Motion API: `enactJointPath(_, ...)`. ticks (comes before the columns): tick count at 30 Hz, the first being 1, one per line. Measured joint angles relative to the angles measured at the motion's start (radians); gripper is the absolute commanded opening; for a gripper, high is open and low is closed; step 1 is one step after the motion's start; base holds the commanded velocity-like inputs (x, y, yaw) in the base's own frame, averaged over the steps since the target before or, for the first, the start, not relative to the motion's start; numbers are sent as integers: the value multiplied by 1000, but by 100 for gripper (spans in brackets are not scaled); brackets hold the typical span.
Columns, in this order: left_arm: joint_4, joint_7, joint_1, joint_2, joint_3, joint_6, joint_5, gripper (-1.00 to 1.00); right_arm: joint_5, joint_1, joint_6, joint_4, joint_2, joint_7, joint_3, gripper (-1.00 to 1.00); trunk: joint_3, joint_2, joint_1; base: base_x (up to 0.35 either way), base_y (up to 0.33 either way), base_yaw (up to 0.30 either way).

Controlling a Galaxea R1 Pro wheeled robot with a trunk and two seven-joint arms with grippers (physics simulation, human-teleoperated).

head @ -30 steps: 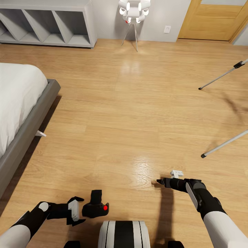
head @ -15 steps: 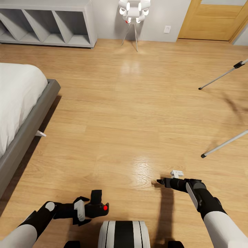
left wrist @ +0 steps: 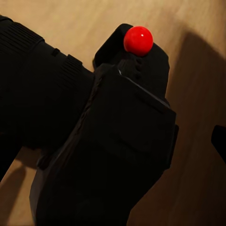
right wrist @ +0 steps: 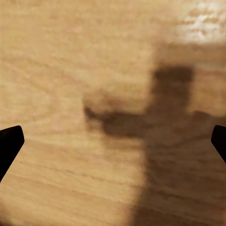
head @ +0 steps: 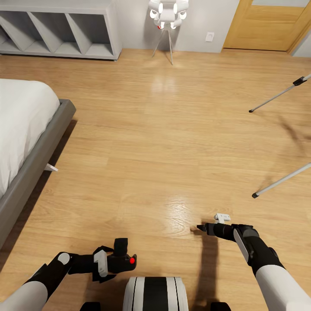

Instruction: Attach the digital camera to the camera tripod in the bedroom.

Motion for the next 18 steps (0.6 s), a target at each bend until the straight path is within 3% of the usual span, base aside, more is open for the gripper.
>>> enactJointPath(18, 3, -2, 0, 11, -2, 1, -3, 100, 0, 0, 0, 0, 0, -1, -1, 100, 0, 0, 0, 0, 0, 0)
